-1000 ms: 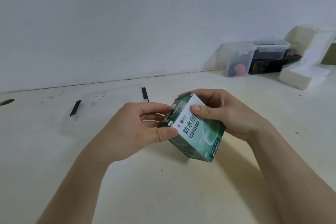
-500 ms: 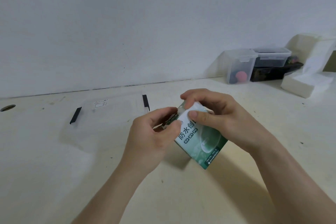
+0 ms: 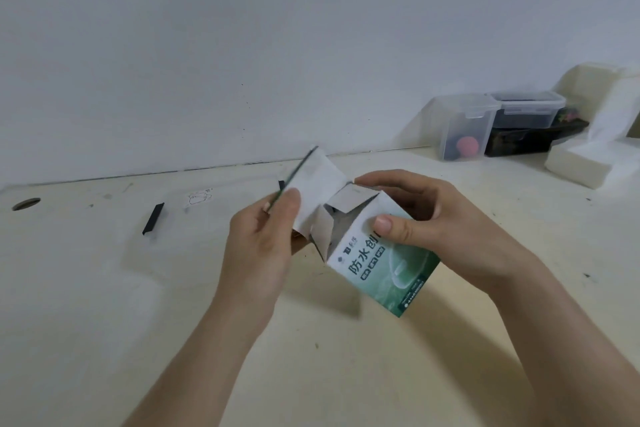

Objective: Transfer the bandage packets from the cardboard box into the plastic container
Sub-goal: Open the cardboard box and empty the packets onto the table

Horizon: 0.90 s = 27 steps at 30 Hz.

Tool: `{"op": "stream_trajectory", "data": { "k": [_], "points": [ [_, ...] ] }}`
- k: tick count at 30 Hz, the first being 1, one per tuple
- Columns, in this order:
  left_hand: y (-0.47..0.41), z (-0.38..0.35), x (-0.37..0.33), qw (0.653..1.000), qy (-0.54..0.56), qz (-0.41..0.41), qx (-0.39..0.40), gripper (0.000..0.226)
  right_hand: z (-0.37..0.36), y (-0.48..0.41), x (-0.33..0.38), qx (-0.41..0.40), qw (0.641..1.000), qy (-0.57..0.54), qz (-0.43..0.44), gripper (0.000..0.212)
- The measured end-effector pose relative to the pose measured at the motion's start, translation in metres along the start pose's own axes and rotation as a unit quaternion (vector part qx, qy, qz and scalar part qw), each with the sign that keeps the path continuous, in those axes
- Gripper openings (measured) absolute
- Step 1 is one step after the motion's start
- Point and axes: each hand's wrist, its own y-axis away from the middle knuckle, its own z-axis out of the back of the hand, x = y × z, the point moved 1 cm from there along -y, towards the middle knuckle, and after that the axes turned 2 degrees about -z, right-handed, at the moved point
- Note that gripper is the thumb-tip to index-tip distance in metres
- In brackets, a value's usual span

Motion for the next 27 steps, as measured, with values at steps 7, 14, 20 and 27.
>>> {"op": "stream_trajectory", "data": {
  "k": [7,14,20,27],
  "points": [
    [0.002,-0.003,0.002,0.991,0.102,0.070,-0.046,0.057,0.006,0.003,-0.002,0.175,0.974,-0.137,0.033,0.074],
    [0.007,-0.009,0.003,0.986,0.161,0.025,0.035,0.058,0.006,-0.002,-0.002,0.038,0.985,-0.154,0.066,0.066],
    [0.016,-0.021,0.012,0.986,-0.105,-0.120,0.052,0.043,-0.008,-0.006,-0.008,-0.008,0.997,-0.069,0.028,0.057],
    [0.009,-0.015,0.012,0.999,-0.014,-0.014,-0.026,0.017,-0.039,-0.004,-0.007,-0.265,0.938,0.140,0.172,0.026]
  ]
}}
